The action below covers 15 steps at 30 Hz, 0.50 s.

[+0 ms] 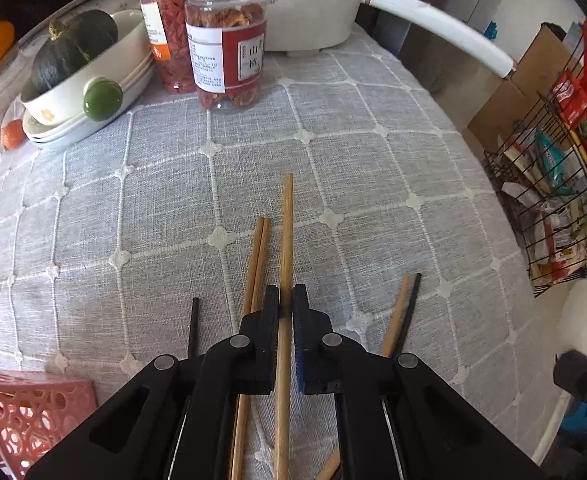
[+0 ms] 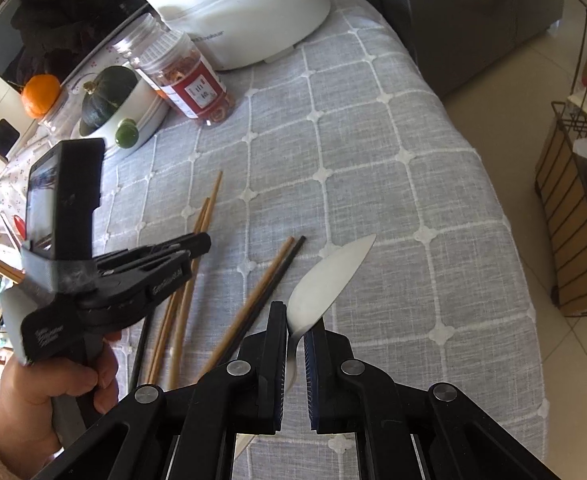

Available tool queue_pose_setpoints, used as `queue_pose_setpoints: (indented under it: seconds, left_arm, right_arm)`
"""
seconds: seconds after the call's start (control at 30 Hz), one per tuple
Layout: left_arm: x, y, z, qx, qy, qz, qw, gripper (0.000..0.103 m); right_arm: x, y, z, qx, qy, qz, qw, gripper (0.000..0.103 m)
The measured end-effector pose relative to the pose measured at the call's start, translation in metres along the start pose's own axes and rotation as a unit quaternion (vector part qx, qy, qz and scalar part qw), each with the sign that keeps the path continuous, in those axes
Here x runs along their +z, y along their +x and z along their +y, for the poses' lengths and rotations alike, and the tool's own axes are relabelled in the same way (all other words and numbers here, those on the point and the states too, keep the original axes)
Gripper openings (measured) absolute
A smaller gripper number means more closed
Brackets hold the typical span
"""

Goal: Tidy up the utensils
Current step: 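Grasp a wooden chopstick with the left gripper while the right gripper lifts the white spoon, then carry the chopstick toward the pink basket with the left gripper while the right carries the white spoon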

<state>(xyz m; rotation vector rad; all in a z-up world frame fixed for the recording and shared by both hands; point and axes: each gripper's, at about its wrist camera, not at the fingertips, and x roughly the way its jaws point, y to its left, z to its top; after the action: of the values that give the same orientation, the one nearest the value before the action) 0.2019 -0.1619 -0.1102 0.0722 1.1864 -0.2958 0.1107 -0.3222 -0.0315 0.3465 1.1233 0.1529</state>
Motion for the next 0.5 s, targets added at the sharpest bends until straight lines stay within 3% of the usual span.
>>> queue_pose_setpoints:
  seconds: [0.27, 0.5]
  left_arm:
    - [-0.038, -0.098, 0.007, -0.030, 0.029, -0.095, 0.9946, 0.006]
    - [-0.081, -0.203, 0.028, -0.047, 0.031, -0.219, 0.9740, 0.006]
  right_arm:
    - [-0.001, -0.017, 0.016, 0.001, -0.011, -0.042, 0.999, 0.007]
    - [-0.004, -0.037, 0.043, 0.013, -0.027, -0.089, 0.996, 0.007]
